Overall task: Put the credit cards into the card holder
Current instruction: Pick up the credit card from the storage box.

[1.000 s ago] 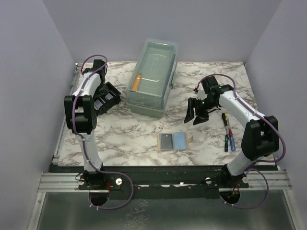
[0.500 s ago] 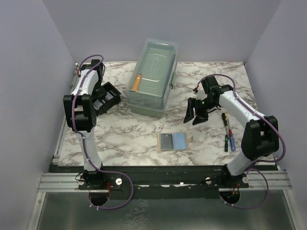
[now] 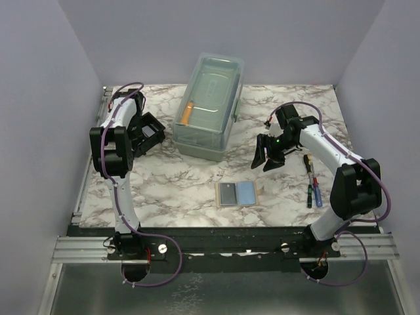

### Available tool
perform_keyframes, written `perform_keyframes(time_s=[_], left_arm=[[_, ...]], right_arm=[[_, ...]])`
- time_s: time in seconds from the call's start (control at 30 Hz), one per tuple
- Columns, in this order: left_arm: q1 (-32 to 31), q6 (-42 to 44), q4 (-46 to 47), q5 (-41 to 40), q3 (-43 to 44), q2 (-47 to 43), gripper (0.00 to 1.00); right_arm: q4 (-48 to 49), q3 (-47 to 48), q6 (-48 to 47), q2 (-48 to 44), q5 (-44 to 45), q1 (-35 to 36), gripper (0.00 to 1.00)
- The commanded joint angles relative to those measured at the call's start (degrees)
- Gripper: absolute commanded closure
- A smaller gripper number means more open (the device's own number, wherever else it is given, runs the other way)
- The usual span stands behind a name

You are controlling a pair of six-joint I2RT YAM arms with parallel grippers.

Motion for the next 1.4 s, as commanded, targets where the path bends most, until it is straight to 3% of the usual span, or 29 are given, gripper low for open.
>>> perform_keyframes(time_s=[0.0, 0.6, 1.37], left_arm=[[0.9, 1.4, -1.5, -2.2, -1.4, -2.6, 0.37], [1.3, 2.3, -0.9, -1.5, -2.1, -5.4, 0.54], [1.3, 3.1, -0.2, -2.6, 1.9, -6.5, 0.92]], right_arm=[[-0.3, -0.6, -0.4, -1.2, -1.5, -0.4, 0.4], [-0.1, -1.0, -0.4, -1.3, -1.6, -0.3, 0.41], [0.0, -0.9, -0.6, -0.7, -1.8, -0.3, 0.42]])
